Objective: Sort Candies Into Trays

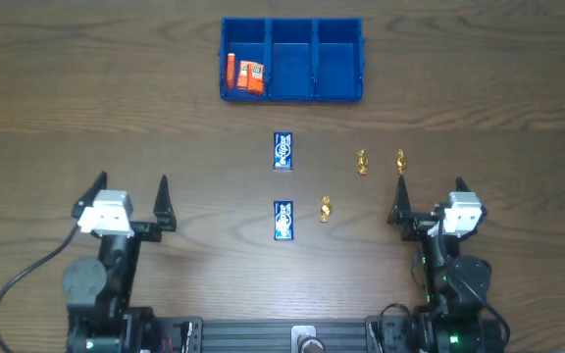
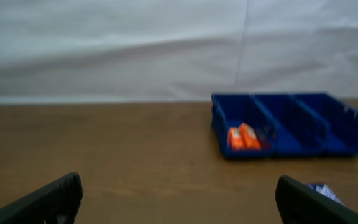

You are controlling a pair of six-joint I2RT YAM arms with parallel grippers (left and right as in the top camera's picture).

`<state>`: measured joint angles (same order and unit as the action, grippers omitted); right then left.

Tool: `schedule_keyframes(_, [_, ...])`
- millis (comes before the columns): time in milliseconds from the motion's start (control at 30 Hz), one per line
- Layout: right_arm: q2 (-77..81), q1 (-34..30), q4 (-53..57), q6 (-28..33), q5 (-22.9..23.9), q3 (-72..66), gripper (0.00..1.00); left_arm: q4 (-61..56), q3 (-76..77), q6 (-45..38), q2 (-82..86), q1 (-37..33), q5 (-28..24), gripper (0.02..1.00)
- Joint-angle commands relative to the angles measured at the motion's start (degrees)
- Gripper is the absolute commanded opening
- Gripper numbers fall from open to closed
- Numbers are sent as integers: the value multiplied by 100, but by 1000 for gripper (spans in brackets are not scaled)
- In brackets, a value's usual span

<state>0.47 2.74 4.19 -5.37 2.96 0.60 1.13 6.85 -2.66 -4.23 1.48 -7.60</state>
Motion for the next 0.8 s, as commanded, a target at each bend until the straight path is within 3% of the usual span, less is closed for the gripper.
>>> schedule_keyframes(33, [-31,-15,17,76,-11,-15,998,-20,-675,-61,289,-39,-85,998])
schedule_keyframes(800, [-31,-15,17,76,-11,-15,998,271,-658,-81,398,-37,37,998])
